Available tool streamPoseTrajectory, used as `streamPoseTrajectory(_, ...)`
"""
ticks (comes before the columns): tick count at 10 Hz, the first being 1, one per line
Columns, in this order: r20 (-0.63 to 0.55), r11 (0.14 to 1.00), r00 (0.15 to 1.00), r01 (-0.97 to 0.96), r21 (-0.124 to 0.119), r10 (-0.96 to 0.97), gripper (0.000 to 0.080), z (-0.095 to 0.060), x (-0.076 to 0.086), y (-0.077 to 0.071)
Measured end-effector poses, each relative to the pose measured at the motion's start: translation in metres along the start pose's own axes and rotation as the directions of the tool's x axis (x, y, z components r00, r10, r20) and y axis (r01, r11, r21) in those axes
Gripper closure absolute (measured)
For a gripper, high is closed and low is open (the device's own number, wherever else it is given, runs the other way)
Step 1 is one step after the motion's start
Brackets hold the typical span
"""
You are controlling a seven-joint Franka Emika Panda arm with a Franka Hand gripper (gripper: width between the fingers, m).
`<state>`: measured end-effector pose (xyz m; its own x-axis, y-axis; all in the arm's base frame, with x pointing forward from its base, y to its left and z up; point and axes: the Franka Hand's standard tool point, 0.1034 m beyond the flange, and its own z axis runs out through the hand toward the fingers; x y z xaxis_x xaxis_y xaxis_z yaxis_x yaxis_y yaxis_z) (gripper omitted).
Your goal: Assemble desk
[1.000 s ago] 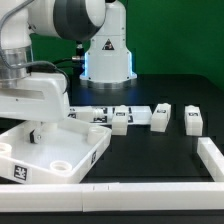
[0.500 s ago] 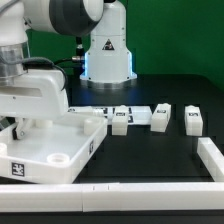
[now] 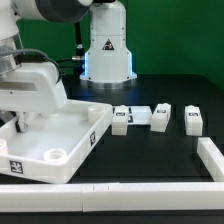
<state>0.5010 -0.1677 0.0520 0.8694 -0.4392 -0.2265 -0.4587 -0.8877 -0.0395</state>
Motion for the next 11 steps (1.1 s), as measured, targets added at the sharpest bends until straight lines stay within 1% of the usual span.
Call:
streamPoseTrajectory(1,0.041,0.999,0.998,-0.045,0.005,0.045,0.0750,-0.010,-0.008,-0.015)
streamPoseTrajectory(2,0.048,0.997,0.995,-0.083,-0.005,0.084,0.0750,-0.004,-0.014,-0.020)
streamPoseTrajectory(3,0.036,0.994,0.994,-0.102,-0.032,0.103,0.0750,0.013,-0.032,-0.039)
streamPoseTrajectory(4,0.051,0.993,0.992,-0.112,-0.025,0.113,0.0750,0.019,-0.041,-0.054)
streamPoseTrajectory(5,0.048,0.986,0.985,-0.165,-0.023,0.166,0.0750,0.018,-0.039,-0.051)
streamPoseTrajectory(6,0.046,0.968,0.967,-0.249,-0.027,0.250,0.0749,0.019,-0.039,-0.049)
streamPoseTrajectory(7,0.052,0.941,0.940,-0.335,-0.036,0.337,0.0749,0.021,-0.042,-0.052)
streamPoseTrajectory(8,0.059,0.838,0.836,-0.542,-0.066,0.546,0.0748,0.025,-0.050,-0.068)
streamPoseTrajectory(9,0.039,0.705,0.705,-0.705,-0.077,0.708,0.0748,0.028,-0.052,-0.086)
streamPoseTrajectory(10,0.051,0.620,0.618,-0.782,-0.064,0.785,0.0748,0.028,-0.051,-0.095)
streamPoseTrajectory(11,0.054,0.536,0.533,-0.843,-0.056,0.844,0.0748,0.026,-0.050,-0.097)
